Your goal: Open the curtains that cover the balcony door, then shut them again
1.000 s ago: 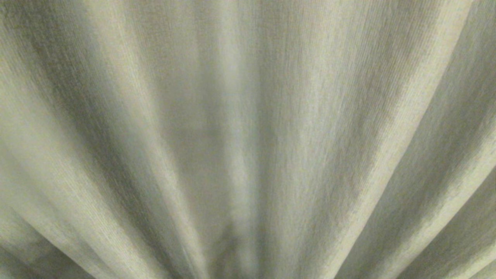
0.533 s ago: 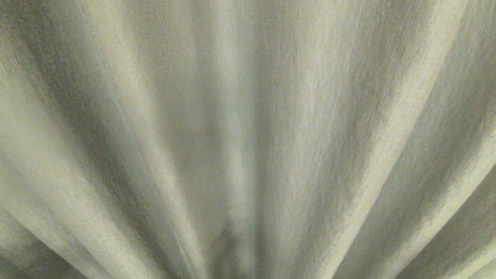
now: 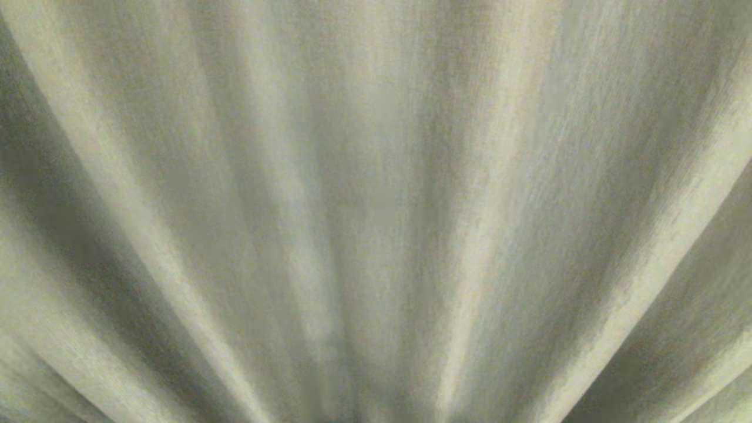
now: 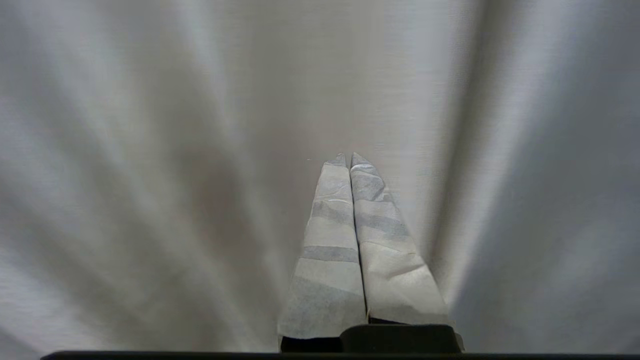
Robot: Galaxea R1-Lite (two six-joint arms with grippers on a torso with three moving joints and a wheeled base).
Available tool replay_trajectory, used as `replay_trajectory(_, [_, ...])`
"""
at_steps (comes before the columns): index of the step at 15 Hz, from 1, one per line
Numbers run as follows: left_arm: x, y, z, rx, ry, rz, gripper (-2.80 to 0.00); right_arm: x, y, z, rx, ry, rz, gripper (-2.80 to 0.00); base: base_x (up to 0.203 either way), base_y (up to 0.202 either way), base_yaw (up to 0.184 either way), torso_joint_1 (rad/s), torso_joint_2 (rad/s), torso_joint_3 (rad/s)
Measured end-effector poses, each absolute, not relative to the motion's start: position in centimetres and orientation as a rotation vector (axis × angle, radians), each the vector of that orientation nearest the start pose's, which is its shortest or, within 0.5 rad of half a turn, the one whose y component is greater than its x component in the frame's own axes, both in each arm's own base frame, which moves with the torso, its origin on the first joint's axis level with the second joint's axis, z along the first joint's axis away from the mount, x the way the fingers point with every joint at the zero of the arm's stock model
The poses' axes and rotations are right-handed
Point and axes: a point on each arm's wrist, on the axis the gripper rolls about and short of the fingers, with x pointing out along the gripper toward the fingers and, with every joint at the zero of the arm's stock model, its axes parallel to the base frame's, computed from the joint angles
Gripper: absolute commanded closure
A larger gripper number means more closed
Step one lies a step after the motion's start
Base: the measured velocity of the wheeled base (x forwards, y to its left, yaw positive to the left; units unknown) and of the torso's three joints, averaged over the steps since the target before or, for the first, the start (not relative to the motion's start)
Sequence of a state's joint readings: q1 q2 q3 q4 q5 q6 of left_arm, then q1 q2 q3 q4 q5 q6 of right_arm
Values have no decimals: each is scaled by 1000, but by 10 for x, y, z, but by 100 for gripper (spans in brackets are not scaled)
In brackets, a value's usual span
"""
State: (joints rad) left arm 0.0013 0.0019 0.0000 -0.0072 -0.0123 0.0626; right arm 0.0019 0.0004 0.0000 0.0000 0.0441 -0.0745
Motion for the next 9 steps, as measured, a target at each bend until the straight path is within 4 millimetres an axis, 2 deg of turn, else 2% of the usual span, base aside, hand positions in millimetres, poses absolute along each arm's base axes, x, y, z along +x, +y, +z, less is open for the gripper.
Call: replay_trajectory(9, [-23,0,76,63,-6,-11,0,-23,1,75,-74,-1,47,0,0,-193,0,3,2,2])
